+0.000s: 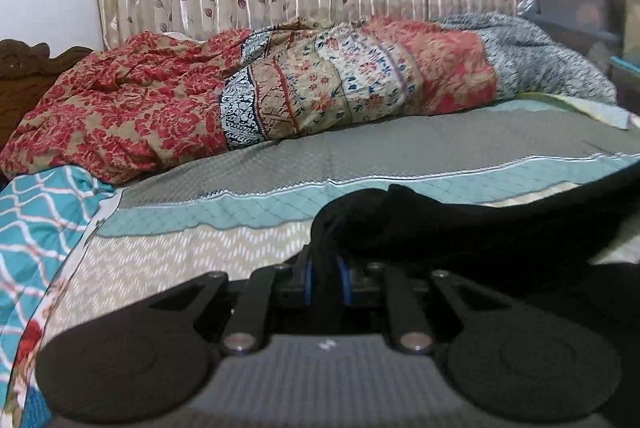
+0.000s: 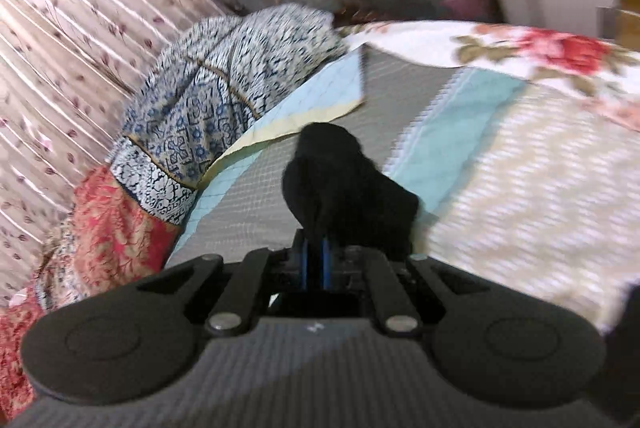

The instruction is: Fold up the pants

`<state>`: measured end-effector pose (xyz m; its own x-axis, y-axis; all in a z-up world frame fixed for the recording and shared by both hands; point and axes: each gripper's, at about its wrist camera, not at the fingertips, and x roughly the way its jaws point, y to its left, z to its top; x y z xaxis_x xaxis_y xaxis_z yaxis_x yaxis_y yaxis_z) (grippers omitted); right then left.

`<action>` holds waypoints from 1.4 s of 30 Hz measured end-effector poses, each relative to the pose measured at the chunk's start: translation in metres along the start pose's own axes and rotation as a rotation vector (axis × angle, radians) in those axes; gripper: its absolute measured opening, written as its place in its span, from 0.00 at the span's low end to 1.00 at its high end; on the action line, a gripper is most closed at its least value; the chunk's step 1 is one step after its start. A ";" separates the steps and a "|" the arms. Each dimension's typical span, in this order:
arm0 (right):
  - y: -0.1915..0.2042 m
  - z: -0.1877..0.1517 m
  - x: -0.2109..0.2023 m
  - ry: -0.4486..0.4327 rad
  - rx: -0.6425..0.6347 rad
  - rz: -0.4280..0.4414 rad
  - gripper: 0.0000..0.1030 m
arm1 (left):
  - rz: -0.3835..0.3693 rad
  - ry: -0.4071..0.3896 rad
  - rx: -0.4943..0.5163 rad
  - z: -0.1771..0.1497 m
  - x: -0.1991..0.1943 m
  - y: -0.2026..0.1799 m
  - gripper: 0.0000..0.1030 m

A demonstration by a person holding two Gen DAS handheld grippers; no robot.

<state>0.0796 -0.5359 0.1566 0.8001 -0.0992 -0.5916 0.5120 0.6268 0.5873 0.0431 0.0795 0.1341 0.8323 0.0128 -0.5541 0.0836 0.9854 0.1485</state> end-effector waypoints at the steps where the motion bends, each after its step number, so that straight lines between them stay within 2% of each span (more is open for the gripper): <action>1: -0.015 -0.006 -0.020 -0.004 0.009 0.010 0.09 | -0.006 -0.004 0.005 -0.007 -0.011 0.000 0.11; 5: -0.066 -0.031 -0.075 -0.017 0.057 0.028 0.09 | -0.012 0.008 0.024 -0.043 -0.050 -0.007 0.11; 10: -0.128 -0.073 -0.117 -0.020 0.111 0.012 0.09 | -0.039 0.115 -0.022 -0.093 -0.070 -0.007 0.12; 12: -0.155 -0.090 -0.122 -0.006 0.185 -0.010 0.09 | -0.048 0.159 -0.048 -0.112 -0.073 -0.009 0.12; 16: -0.181 -0.110 -0.113 0.015 0.242 -0.092 0.09 | -0.046 0.161 -0.037 -0.130 -0.078 -0.014 0.14; 18: -0.180 -0.111 -0.110 -0.004 0.257 -0.094 0.12 | -0.057 0.169 -0.027 -0.134 -0.080 -0.014 0.17; 19: -0.179 -0.111 -0.109 -0.018 0.286 -0.094 0.17 | -0.059 0.165 -0.027 -0.136 -0.082 -0.014 0.19; 20: -0.183 -0.108 -0.111 -0.026 0.307 -0.092 0.29 | -0.065 0.160 -0.028 -0.137 -0.085 -0.011 0.20; 21: -0.182 -0.107 -0.114 -0.049 0.328 -0.105 0.38 | -0.078 0.154 -0.032 -0.139 -0.089 -0.008 0.23; 22: -0.184 -0.104 -0.120 -0.085 0.332 -0.139 0.52 | -0.095 0.147 -0.038 -0.139 -0.093 -0.003 0.28; 23: -0.187 -0.102 -0.127 -0.119 0.325 -0.169 0.52 | -0.116 0.134 -0.057 -0.140 -0.100 0.003 0.33; 25: -0.182 -0.099 -0.141 -0.176 0.283 -0.197 0.52 | -0.158 0.105 -0.121 -0.142 -0.114 0.021 0.63; 26: -0.178 -0.101 -0.147 -0.194 0.260 -0.187 0.51 | -0.180 0.086 -0.169 -0.143 -0.120 0.033 0.66; 28: -0.159 -0.105 -0.152 -0.205 0.181 -0.125 0.51 | -0.201 0.061 -0.282 -0.143 -0.128 0.060 0.81; 30: -0.124 -0.110 -0.148 -0.168 0.026 -0.028 0.51 | -0.202 0.060 -0.408 -0.143 -0.123 0.087 0.89; 33: -0.051 -0.135 -0.130 -0.029 -0.272 0.150 0.52 | -0.251 0.116 -0.592 -0.141 -0.094 0.121 0.90; 35: 0.005 -0.169 -0.117 0.102 -0.477 0.288 0.52 | -0.323 0.167 -0.728 -0.145 -0.066 0.138 0.94; 37: 0.058 -0.218 -0.107 0.241 -0.677 0.435 0.54 | -0.355 0.213 -0.813 -0.150 -0.042 0.143 0.95; 40: 0.115 -0.295 -0.097 0.437 -0.881 0.623 0.62 | -0.403 0.237 -0.852 -0.153 -0.022 0.129 0.95; 42: 0.142 -0.343 -0.095 0.530 -1.000 0.723 0.63 | -0.438 0.230 -0.836 -0.152 -0.018 0.112 0.93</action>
<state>-0.0314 -0.1721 0.1065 0.4593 0.6582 -0.5965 -0.5997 0.7251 0.3384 -0.0457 0.2150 0.0362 0.6851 -0.4382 -0.5819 -0.1301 0.7124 -0.6896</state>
